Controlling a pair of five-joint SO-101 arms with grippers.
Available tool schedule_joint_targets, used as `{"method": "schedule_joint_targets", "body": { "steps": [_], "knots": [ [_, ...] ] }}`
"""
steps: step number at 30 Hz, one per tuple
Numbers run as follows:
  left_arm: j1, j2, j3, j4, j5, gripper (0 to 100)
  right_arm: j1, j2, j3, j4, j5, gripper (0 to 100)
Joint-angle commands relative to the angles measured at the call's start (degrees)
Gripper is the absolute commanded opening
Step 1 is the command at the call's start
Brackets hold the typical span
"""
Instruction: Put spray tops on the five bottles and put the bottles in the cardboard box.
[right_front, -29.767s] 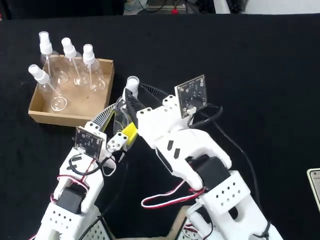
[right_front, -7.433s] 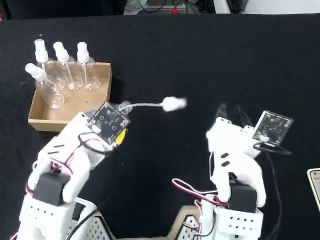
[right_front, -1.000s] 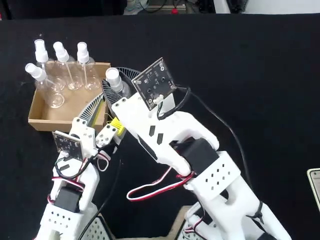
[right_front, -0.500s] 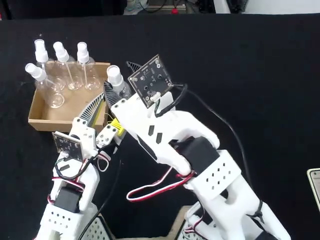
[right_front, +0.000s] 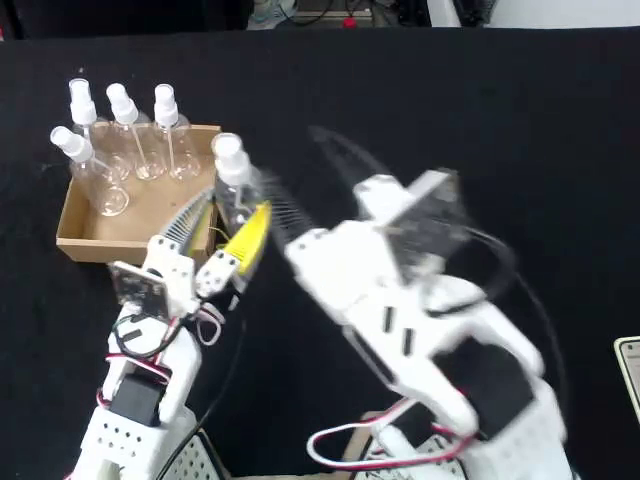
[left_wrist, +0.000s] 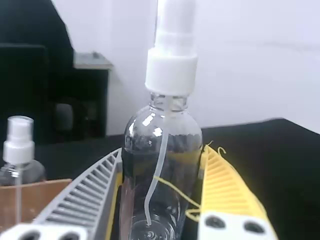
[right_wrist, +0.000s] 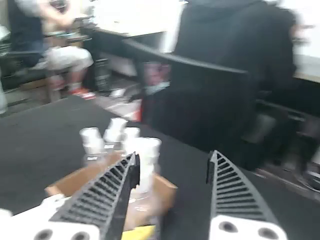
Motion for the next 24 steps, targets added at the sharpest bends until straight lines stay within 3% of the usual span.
{"method": "schedule_joint_targets", "body": {
  "steps": [1, 7, 13, 20, 24],
  "knots": [
    [6.8, -0.7, 1.2, 1.5, 0.1, 17, 12.0, -5.2, -0.5, 4.7, 0.0, 20.8],
    [13.1, -0.7, 1.2, -3.0, -0.1, 17, 28.5, -13.1, 11.5, 9.4, 0.0, 20.8],
    [14.3, -0.6, 1.2, -6.5, -0.1, 18, 37.8, -26.7, 26.4, 9.7, 0.0, 20.8],
    [14.5, -0.6, 1.2, -8.5, -0.2, 18, 42.2, -44.3, 43.6, 9.8, 0.0, 20.8],
    [14.7, -0.6, 0.8, -8.5, -0.2, 18, 42.0, -43.6, 50.2, 9.3, 0.0, 20.8]
  ]
}}
